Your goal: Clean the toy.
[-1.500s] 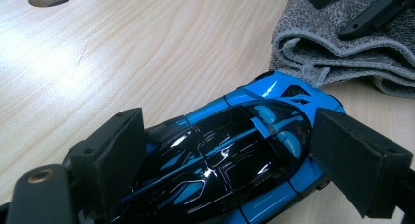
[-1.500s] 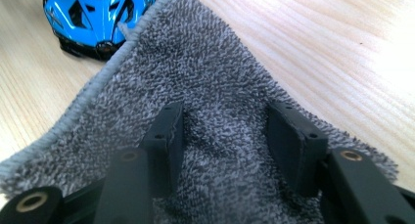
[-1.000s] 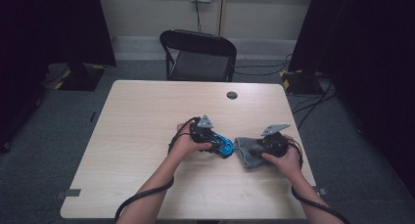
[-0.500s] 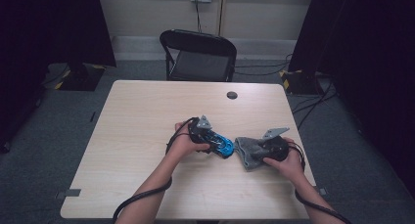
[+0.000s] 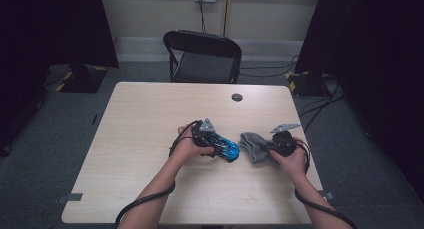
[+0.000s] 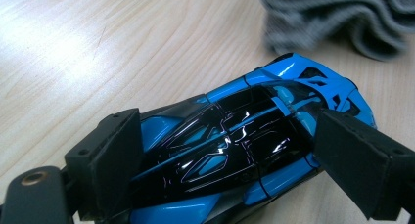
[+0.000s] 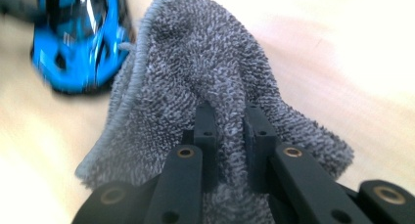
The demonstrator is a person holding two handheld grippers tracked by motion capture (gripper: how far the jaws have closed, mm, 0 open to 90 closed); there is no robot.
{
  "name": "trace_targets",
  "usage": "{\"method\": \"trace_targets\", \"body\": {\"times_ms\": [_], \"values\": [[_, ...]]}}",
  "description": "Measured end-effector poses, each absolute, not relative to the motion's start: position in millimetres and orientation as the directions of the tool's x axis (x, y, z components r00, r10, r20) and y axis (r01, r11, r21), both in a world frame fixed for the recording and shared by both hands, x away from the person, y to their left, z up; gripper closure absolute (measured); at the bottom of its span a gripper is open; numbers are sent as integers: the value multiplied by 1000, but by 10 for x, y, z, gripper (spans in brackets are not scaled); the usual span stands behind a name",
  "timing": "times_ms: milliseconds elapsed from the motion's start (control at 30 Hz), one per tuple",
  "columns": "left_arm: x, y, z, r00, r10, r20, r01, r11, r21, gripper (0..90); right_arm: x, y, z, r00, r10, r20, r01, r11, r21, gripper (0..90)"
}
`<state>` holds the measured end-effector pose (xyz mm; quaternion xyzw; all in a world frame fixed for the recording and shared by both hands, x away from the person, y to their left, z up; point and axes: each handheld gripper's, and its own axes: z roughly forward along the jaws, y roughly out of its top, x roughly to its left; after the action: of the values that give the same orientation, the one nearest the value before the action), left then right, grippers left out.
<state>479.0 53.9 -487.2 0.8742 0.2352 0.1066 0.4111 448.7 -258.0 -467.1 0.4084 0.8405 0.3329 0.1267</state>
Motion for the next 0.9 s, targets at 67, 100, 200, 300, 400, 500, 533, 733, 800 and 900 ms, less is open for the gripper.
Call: {"method": "trace_targets", "body": {"times_ms": [67, 100, 200, 300, 400, 500, 533, 733, 800, 900], "values": [[4789, 541, -4875, 866, 500, -8, 323, -548, 771, 112, 4570, -2559, -4614, -615, 785, 72, 603, 409, 685, 798], [4788, 541, -4876, 867, 499, -7, 322, -548, 772, 112, 4617, -2541, -4587, -601, 796, 72, 606, 395, 691, 798], [4787, 540, -4878, 867, 498, -7, 321, -547, 773, 112, 4762, -2468, -4514, -561, 824, 78, 607, 345, 716, 799], [4789, 536, -4874, 869, 495, -5, 319, -552, 770, 112, 4916, -2349, -4475, -535, 840, 85, 614, 318, 723, 802], [4786, 532, -4880, 870, 494, -9, 318, -546, 775, 112, 5055, -2167, -4471, -529, 845, 75, 612, 319, 724, 804], [4784, 534, -4886, 870, 492, -9, 315, -542, 779, 112, 5138, -2033, -4492, -522, 849, 87, 621, 308, 721, 805], [4783, 538, -4889, 871, 492, -8, 313, -541, 781, 113, 5159, -1990, -4506, -520, 848, 99, 625, 300, 721, 805], [4778, 529, -4889, 874, 486, -7, 308, -542, 782, 115, 5246, -1816, -4538, -525, 846, 97, 630, 309, 712, 805], [4777, 517, -4885, 878, 478, -9, 305, -547, 780, 119, 5271, -1776, -4529, -519, 850, 86, 630, 312, 711, 805], [4775, 497, -4880, 879, 477, -11, 308, -549, 777, 120, 5305, -1717, -4520, -510, 859, 58, 627, 324, 708, 805]]}}
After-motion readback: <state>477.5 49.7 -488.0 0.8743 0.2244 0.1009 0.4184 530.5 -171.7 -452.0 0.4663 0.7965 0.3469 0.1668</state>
